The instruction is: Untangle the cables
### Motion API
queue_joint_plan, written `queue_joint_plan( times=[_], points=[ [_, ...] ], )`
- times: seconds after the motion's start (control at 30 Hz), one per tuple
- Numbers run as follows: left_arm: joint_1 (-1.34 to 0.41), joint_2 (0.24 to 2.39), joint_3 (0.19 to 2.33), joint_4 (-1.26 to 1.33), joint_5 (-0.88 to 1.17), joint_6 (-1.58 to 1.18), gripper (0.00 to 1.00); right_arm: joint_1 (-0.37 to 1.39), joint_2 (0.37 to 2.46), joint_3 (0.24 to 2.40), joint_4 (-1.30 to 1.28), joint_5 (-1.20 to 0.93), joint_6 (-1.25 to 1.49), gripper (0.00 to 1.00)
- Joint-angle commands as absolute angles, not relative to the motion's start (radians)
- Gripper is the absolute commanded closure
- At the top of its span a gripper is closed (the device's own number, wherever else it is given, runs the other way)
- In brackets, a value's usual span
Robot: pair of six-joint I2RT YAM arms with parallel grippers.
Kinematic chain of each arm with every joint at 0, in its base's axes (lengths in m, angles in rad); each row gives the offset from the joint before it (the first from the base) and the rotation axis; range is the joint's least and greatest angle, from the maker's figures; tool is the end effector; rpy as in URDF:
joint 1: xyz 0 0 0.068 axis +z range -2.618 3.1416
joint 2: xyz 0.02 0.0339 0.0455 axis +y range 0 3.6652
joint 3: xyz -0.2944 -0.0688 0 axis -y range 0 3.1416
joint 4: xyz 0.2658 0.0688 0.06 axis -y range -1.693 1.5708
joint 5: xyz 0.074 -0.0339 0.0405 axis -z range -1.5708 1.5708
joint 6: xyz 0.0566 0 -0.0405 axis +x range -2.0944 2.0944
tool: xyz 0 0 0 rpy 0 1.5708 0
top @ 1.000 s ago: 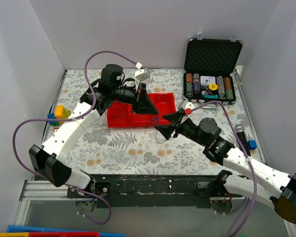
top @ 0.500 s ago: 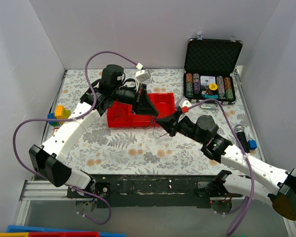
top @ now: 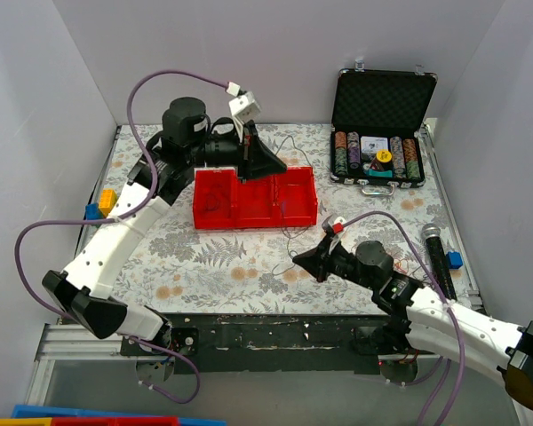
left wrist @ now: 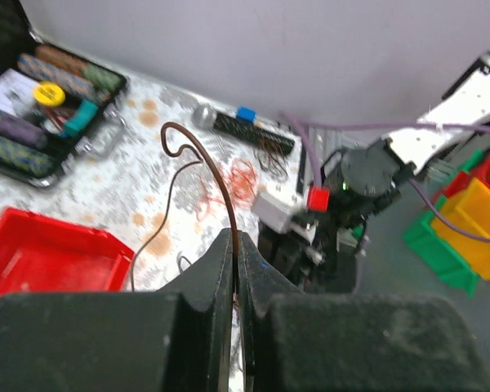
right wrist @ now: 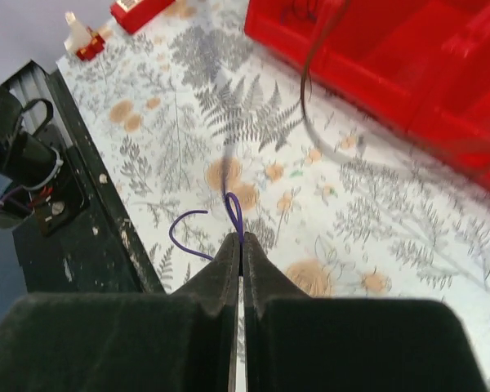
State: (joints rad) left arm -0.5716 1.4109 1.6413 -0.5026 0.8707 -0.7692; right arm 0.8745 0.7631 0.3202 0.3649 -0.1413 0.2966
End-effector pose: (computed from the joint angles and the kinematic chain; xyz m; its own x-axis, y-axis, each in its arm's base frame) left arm 0.2496 -0.2120 0.4936 -0.8358 0.0048 -0.5490 0.5383 0.2042 -0.8177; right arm 0.1239 0.1607 0.2471 -0.2961 0.0969 -0.9502 -0.7979 0.5217 0.3019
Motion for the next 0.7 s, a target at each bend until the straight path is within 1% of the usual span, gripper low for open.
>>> queue_joint_plan(
  times=[0.0,0.1,0.27,0.37,0.47,0.67],
  points=[
    [-0.574,1.364,1.753,-0.422,0.767,-0.772,1.00,0.910,0.693,0.250,0.299,-0.072,0.387,0.99],
    [-0.574,1.374,1.819,-0.399,0.715,-0.776,1.00,0.914,0.677,0.221,0.258,-0.049,0.406,0.99],
    [-0.574,1.394,1.934,-0.351,0.603,-0.746,1.00,0.931,0.707,0.195,0.215,-0.032,0.454,0.99],
    [-0.574,1.401,1.967,-0.348,0.584,-0.721,0.98,0.937,0.701,0.189,0.213,-0.012,0.463,0.99],
    [-0.574,1.379,1.916,-0.347,0.588,-0.712,0.96,0.937,0.680,0.222,0.186,0.030,0.456,0.99],
    [-0.572,1.312,1.721,-0.308,0.503,-0.689,0.97,0.937,0.641,0.401,0.098,0.119,0.368,0.99]
  ],
)
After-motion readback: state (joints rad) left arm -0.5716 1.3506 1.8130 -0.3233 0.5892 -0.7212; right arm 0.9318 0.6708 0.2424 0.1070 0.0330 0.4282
